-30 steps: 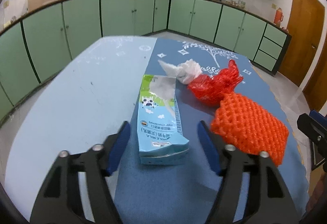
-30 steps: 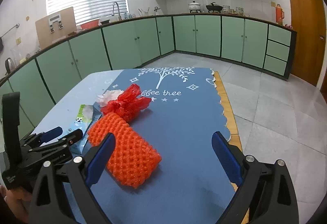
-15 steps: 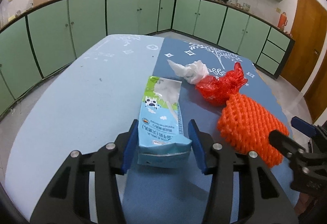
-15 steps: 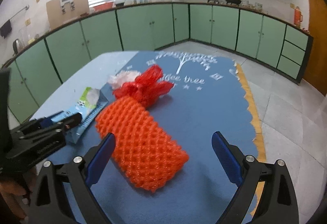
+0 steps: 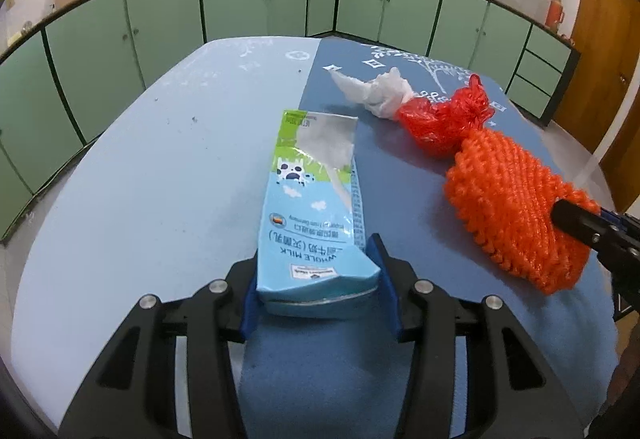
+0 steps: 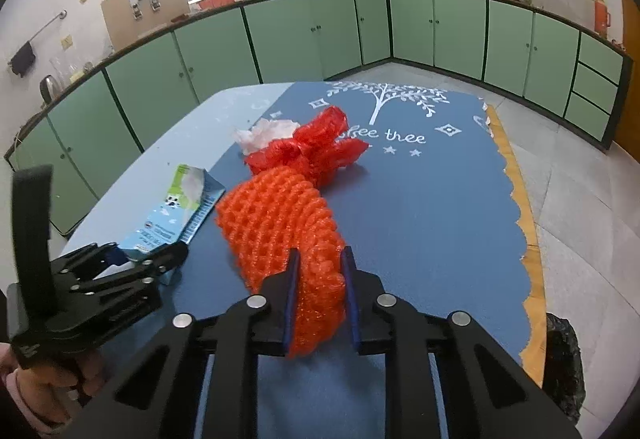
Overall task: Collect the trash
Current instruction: 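Grasp the milk carton with the left tool while the right tool grasps the foam net, then carry the milk carton and foam net over the bin and open both tools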
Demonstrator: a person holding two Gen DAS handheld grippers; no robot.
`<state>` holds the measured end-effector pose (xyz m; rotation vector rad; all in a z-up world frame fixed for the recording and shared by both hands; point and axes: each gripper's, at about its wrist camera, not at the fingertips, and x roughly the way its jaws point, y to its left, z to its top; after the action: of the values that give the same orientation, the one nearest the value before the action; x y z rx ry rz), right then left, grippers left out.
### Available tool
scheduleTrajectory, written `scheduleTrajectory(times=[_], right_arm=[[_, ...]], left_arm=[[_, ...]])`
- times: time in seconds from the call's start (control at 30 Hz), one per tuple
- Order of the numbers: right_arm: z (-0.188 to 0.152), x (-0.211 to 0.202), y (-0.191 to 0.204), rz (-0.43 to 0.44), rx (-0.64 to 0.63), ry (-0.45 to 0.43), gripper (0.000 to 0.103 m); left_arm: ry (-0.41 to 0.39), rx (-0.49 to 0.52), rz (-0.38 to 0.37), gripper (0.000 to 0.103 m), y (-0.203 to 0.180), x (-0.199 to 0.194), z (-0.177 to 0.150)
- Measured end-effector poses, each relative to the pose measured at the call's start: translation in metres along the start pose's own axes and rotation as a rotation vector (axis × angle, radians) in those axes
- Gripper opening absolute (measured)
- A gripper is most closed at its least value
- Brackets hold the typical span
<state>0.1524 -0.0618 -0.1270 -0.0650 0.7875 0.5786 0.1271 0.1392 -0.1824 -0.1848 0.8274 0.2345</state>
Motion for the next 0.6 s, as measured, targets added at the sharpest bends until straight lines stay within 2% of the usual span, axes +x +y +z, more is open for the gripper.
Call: scheduleTrajectory(times=[0.3,0.6], right_arm=[[-0.001,-0.037,-0.008,0.007,0.02,-0.06,0.02],[-0.002,-0.096,-0.024,-0.033,0.046,-0.171,0.02]], left_arm=[[-0.085,-0.016,-0.015,0.045,-0.003,-0.036,0.002],[-0.167,0.033,-0.095,0.044,-0.026,-0.091,0.001]])
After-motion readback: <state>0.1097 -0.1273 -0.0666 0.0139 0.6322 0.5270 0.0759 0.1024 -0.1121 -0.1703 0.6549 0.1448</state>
